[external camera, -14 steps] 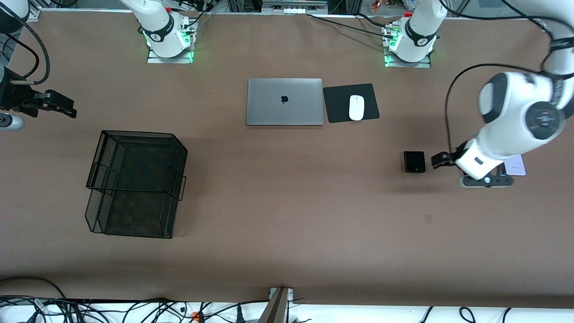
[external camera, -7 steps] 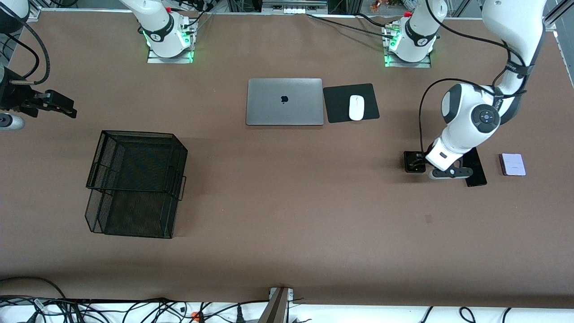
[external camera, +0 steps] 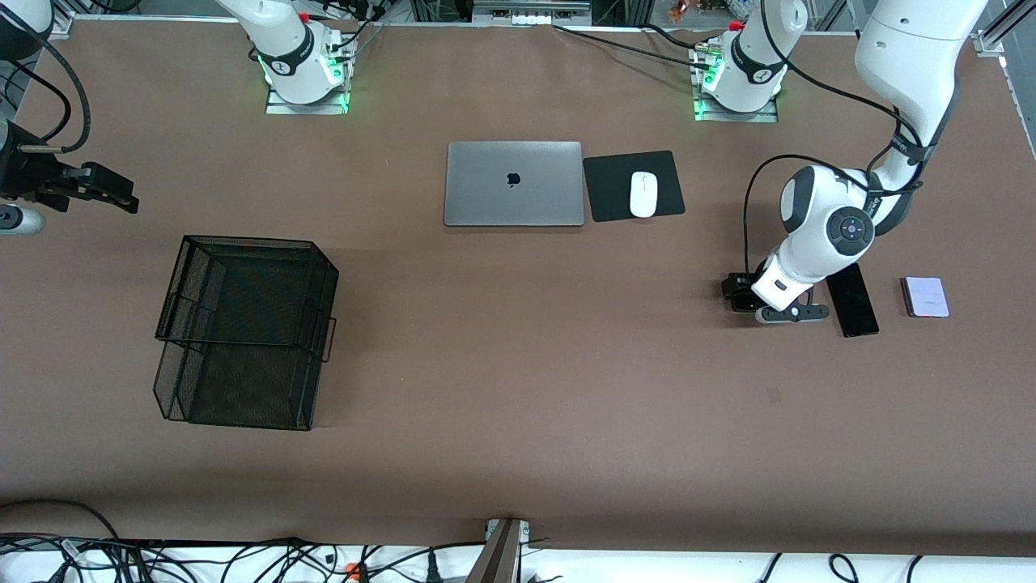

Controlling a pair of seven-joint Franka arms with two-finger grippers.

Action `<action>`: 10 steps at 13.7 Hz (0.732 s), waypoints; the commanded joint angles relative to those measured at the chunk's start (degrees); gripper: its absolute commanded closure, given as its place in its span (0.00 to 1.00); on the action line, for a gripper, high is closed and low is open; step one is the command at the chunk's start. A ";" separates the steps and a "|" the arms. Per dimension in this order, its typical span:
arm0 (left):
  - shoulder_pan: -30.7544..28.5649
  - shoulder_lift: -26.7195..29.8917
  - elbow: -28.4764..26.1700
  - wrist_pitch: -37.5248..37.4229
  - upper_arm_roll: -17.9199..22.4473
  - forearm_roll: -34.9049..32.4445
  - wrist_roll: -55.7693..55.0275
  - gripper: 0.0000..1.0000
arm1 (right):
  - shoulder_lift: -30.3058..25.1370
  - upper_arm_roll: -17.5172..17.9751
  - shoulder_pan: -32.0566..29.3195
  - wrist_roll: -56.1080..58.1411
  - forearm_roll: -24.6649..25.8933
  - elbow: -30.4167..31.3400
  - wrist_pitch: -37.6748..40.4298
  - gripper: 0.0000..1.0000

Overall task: Place phones with both arms
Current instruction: 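Lower the left gripper and grasp the black flip phone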

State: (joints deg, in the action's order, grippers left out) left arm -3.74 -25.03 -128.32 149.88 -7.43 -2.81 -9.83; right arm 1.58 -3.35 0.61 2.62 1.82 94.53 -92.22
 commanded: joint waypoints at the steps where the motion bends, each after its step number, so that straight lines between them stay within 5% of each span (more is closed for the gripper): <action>1: 0.14 -0.54 -0.09 0.86 0.05 1.05 0.25 0.00 | -0.96 0.80 -0.87 0.37 -0.15 0.74 -0.42 0.00; 2: 0.22 -0.54 -0.09 0.86 0.05 1.06 0.34 0.06 | -0.96 0.80 -0.87 0.37 -0.15 0.74 -0.51 0.00; 5: -0.30 -1.16 0.00 0.77 0.05 1.06 0.60 0.47 | -0.96 0.80 -0.87 0.37 -0.15 0.74 -0.42 0.00; 7: -0.30 -0.64 0.35 0.51 0.05 1.05 0.95 0.56 | -0.96 0.80 -0.87 0.37 -0.15 0.74 -0.51 0.00; 10: 0.31 2.78 1.66 -1.50 -0.12 1.05 0.52 0.55 | -0.96 0.80 -0.87 0.37 -0.15 0.74 -0.42 0.00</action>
State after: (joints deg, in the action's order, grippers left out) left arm -3.91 -25.34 -127.66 150.28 -7.43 -2.81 -9.83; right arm 1.58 -3.34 0.61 2.62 1.82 94.53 -92.24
